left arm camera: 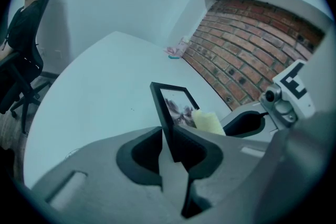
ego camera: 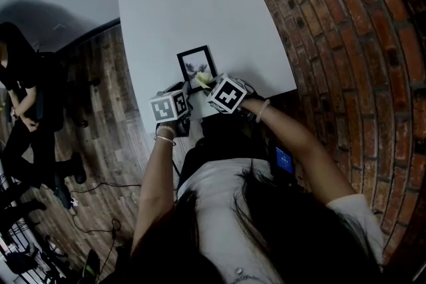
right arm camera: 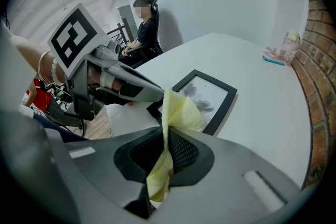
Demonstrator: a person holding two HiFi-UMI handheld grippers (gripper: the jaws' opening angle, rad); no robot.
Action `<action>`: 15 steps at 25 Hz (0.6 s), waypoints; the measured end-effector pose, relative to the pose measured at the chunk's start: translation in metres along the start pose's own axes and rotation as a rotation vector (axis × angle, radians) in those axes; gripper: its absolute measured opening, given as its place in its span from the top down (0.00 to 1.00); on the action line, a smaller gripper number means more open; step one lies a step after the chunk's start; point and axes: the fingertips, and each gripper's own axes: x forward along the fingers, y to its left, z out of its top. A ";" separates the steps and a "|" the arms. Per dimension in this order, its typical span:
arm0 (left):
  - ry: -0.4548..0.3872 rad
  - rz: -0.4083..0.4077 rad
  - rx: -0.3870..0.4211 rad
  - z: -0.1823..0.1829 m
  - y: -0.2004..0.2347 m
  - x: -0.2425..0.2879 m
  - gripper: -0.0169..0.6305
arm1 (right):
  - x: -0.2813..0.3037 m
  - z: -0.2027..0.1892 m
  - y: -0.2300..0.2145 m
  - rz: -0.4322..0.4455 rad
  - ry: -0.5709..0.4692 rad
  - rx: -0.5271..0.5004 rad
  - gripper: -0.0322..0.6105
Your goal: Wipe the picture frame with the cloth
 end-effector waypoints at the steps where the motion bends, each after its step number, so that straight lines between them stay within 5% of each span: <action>1: -0.001 -0.002 -0.001 0.000 0.000 0.000 0.87 | 0.000 0.001 0.001 0.004 0.000 -0.003 0.90; 15: 0.000 -0.020 -0.019 0.000 -0.001 0.001 0.87 | 0.008 0.012 0.014 0.050 0.001 -0.044 0.90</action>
